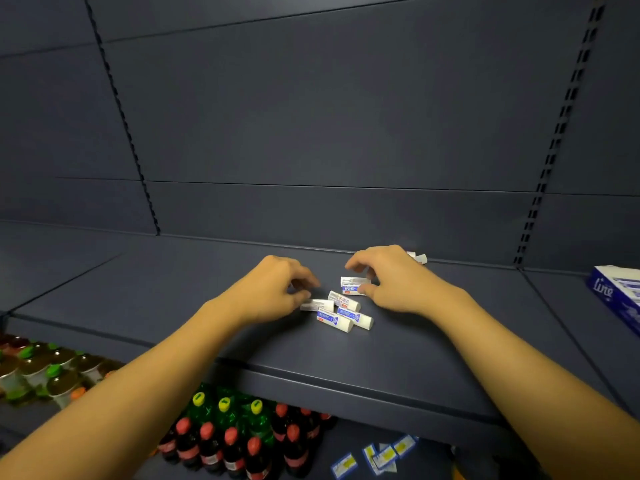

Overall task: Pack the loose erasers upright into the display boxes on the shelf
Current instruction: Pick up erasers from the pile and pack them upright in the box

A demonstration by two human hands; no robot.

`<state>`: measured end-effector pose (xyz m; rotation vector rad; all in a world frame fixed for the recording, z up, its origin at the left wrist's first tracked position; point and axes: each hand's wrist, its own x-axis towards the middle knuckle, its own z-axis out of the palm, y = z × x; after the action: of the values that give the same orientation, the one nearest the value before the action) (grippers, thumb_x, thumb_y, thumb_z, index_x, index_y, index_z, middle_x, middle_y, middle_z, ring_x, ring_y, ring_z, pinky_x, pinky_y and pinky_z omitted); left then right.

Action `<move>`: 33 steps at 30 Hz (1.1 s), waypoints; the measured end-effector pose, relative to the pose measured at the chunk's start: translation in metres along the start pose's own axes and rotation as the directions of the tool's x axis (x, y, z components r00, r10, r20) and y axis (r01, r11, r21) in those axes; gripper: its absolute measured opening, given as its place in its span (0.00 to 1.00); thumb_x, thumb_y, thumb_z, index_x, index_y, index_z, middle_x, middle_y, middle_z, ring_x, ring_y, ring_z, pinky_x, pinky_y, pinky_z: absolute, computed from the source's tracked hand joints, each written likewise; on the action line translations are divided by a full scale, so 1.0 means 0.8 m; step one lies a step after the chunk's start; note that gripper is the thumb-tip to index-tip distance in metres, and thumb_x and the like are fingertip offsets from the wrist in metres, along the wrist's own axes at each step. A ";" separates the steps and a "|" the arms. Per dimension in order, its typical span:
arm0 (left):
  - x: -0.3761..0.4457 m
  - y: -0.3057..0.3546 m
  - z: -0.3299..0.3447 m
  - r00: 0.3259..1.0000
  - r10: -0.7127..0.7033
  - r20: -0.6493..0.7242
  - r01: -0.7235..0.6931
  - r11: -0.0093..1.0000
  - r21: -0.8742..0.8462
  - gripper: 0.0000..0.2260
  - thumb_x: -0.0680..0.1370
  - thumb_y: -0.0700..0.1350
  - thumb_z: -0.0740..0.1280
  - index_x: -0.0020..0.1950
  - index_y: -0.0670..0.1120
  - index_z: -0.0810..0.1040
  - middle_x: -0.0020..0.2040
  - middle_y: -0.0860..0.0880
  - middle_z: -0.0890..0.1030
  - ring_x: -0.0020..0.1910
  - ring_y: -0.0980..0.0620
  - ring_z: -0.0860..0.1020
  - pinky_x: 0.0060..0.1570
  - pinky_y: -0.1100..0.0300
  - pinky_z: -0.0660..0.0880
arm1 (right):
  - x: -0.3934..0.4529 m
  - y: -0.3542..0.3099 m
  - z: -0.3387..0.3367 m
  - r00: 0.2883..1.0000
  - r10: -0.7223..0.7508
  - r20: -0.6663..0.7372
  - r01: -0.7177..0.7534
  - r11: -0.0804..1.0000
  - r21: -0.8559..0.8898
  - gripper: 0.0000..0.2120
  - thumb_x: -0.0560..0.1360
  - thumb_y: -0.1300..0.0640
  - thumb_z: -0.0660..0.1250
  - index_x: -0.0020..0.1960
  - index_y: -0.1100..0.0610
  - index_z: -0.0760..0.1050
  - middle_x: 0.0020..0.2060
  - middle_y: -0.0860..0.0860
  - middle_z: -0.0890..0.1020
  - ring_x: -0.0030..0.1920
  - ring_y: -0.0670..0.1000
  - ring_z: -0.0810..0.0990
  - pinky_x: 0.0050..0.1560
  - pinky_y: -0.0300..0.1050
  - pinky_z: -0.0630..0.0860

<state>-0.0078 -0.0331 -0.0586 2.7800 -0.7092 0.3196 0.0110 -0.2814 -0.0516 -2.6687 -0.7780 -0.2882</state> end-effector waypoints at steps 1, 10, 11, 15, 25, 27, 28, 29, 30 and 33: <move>0.001 0.001 0.000 1.000 0.024 0.003 -0.024 1.000 -0.007 0.12 0.78 0.44 0.70 0.61 0.51 0.83 0.53 0.54 0.82 0.47 0.60 0.76 0.45 0.76 0.66 | -0.001 -0.002 0.000 1.000 -0.001 -0.006 0.001 1.000 0.000 0.17 0.76 0.58 0.70 0.64 0.49 0.77 0.57 0.45 0.80 0.49 0.43 0.74 0.55 0.39 0.73; 0.009 0.018 0.009 0.971 0.233 0.045 -0.229 0.970 -0.081 0.07 0.77 0.51 0.71 0.54 0.56 0.84 0.48 0.56 0.80 0.48 0.58 0.76 0.53 0.58 0.74 | -0.005 -0.005 0.008 0.994 0.098 -0.052 -0.098 0.995 0.005 0.13 0.75 0.60 0.70 0.58 0.50 0.80 0.50 0.44 0.81 0.43 0.43 0.79 0.51 0.42 0.77; 0.010 0.020 0.011 0.967 0.248 0.055 -0.244 0.967 -0.073 0.07 0.77 0.51 0.71 0.54 0.56 0.84 0.48 0.56 0.80 0.48 0.58 0.76 0.53 0.58 0.74 | -0.005 -0.005 0.009 0.993 0.107 -0.053 -0.107 0.994 0.002 0.13 0.75 0.60 0.70 0.58 0.50 0.80 0.49 0.44 0.81 0.43 0.43 0.79 0.51 0.42 0.77; 0.013 0.019 0.015 0.960 0.266 0.082 -0.265 0.964 -0.025 0.07 0.76 0.54 0.71 0.52 0.55 0.83 0.43 0.58 0.76 0.44 0.58 0.74 0.50 0.55 0.76 | -0.009 -0.008 0.008 0.989 0.145 -0.040 -0.146 0.989 -0.010 0.11 0.75 0.59 0.70 0.56 0.48 0.81 0.45 0.45 0.83 0.42 0.42 0.79 0.50 0.43 0.78; 0.011 0.014 0.013 0.972 0.168 0.163 -0.155 0.983 -0.095 0.08 0.75 0.57 0.72 0.44 0.55 0.77 0.34 0.58 0.79 0.35 0.61 0.77 0.40 0.61 0.76 | -0.017 -0.019 -0.006 0.985 0.172 0.035 -0.172 0.985 0.013 0.08 0.73 0.63 0.70 0.47 0.52 0.85 0.39 0.46 0.85 0.39 0.43 0.82 0.46 0.39 0.79; 0.011 0.012 0.010 0.972 0.160 0.175 -0.140 0.983 -0.118 0.08 0.75 0.55 0.73 0.48 0.54 0.78 0.36 0.58 0.80 0.35 0.63 0.76 0.37 0.67 0.71 | -0.017 -0.024 -0.006 0.982 0.165 0.087 -0.169 0.985 0.042 0.07 0.73 0.63 0.72 0.45 0.52 0.85 0.38 0.46 0.85 0.38 0.43 0.82 0.45 0.38 0.79; 0.011 0.011 0.008 0.971 0.160 0.179 -0.139 0.982 -0.127 0.08 0.75 0.54 0.73 0.51 0.53 0.79 0.37 0.58 0.81 0.35 0.64 0.76 0.36 0.69 0.69 | -0.016 -0.026 -0.005 0.981 0.158 0.110 -0.165 0.985 0.056 0.06 0.73 0.62 0.73 0.45 0.52 0.85 0.37 0.47 0.86 0.37 0.43 0.82 0.43 0.37 0.79; 0.011 0.011 0.006 0.969 0.163 0.184 -0.138 0.981 -0.137 0.09 0.75 0.53 0.73 0.53 0.53 0.80 0.38 0.57 0.82 0.35 0.64 0.76 0.36 0.70 0.68 | -0.015 -0.028 -0.004 0.980 0.155 0.126 -0.163 0.985 0.061 0.04 0.73 0.61 0.74 0.45 0.53 0.85 0.36 0.47 0.85 0.36 0.42 0.82 0.41 0.35 0.77; 0.011 0.010 0.005 0.968 0.164 0.191 -0.137 0.979 -0.149 0.10 0.75 0.52 0.73 0.54 0.52 0.80 0.39 0.56 0.83 0.36 0.64 0.77 0.38 0.69 0.69 | -0.015 -0.031 -0.002 0.980 0.150 0.133 -0.160 0.985 0.066 0.02 0.72 0.59 0.76 0.45 0.54 0.85 0.35 0.47 0.85 0.35 0.41 0.81 0.39 0.32 0.75; 0.008 0.010 0.005 0.962 0.152 0.225 -0.110 0.976 -0.189 0.11 0.75 0.51 0.74 0.56 0.51 0.81 0.40 0.56 0.84 0.38 0.64 0.78 0.43 0.66 0.75 | -0.013 -0.038 0.003 0.975 0.171 0.144 -0.179 0.983 0.044 0.06 0.70 0.55 0.79 0.45 0.55 0.84 0.31 0.44 0.82 0.32 0.38 0.78 0.35 0.29 0.71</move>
<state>-0.0056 -0.0442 -0.0589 2.6344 -0.9329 -0.0546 -0.0143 -0.2613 -0.0484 -2.7030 -0.5750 -0.0334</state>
